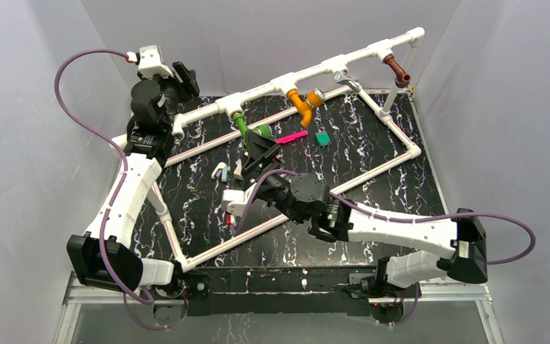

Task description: Install the water faucets

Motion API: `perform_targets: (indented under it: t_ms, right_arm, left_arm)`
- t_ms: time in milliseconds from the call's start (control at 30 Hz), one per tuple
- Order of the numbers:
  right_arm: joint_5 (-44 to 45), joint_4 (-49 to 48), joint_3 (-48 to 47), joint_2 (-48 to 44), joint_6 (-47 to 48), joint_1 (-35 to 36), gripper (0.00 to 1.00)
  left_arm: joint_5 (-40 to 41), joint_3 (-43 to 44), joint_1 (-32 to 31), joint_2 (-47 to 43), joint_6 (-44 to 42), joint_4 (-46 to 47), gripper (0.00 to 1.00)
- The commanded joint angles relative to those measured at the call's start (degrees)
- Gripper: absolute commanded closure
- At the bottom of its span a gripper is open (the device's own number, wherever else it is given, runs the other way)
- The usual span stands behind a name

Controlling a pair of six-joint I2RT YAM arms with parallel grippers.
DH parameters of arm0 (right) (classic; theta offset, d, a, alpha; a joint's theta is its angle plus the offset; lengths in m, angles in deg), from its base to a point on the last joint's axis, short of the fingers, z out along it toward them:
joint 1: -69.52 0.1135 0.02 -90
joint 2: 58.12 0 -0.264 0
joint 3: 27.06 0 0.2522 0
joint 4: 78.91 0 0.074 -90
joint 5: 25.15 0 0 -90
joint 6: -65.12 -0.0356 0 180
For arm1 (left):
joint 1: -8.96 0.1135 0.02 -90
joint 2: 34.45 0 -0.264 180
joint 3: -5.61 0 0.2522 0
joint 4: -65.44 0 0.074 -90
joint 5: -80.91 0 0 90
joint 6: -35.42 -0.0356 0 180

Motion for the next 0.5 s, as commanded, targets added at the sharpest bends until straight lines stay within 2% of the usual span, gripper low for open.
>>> perform_targets:
  t_ms: [0, 467]
  right_arm:
    - [2.4, -7.4, -1.5, 1.7, 2.3, -0.5, 0.11]
    - [-0.8, -7.8, -2.7, 4.4, -2.2, -4.9, 0.17]
  left_arm:
    - [0.9, -8.4, 0.1, 9.3, -0.7, -17.5, 0.42]
    - [1.1, -8.4, 0.2, 9.5, -0.8, -17.5, 0.42]
